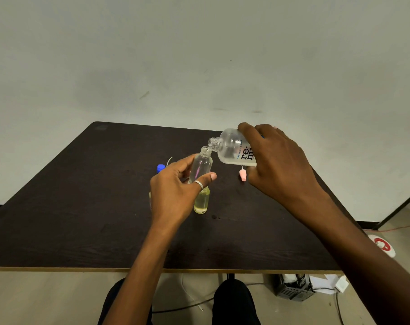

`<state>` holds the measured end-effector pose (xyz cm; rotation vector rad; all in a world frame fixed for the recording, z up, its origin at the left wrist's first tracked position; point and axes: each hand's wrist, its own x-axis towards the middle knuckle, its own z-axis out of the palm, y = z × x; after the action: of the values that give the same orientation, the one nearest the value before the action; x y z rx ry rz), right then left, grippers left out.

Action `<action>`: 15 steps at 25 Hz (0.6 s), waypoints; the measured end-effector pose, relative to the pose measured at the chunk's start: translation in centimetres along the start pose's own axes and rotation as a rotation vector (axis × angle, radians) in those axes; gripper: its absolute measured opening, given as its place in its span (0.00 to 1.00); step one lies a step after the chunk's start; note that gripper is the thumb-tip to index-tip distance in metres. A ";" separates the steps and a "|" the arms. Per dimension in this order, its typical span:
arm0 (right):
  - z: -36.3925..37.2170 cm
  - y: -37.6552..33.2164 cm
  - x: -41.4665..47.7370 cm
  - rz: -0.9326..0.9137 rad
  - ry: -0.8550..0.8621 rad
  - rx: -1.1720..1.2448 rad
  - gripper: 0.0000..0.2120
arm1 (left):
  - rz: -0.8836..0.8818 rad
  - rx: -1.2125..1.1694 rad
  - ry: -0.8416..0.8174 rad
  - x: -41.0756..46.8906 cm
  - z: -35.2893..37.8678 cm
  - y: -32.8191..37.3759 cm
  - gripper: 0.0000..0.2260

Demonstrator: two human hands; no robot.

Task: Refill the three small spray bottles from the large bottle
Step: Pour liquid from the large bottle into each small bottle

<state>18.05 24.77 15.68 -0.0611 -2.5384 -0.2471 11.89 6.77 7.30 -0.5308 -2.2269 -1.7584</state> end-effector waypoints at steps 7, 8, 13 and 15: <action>0.9 -0.1 -1.1 0.081 -0.052 0.141 0.33 | 0.013 -0.020 0.002 -0.1 0.2 -0.1 0.25; 0.9 -0.2 -1.4 0.097 -0.061 0.177 0.32 | 0.016 -0.024 0.001 -0.1 0.3 -0.1 0.25; 1.9 -0.4 -2.8 0.175 -0.099 0.352 0.33 | 0.019 -0.026 -0.023 -0.3 0.9 -0.2 0.24; 2.4 -0.2 -3.2 0.225 -0.122 0.433 0.34 | 0.020 -0.030 -0.033 -0.4 1.2 -0.2 0.23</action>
<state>19.38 25.09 11.97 -0.1949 -2.6198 0.4054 12.25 7.87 6.66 -0.5905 -2.2132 -1.7881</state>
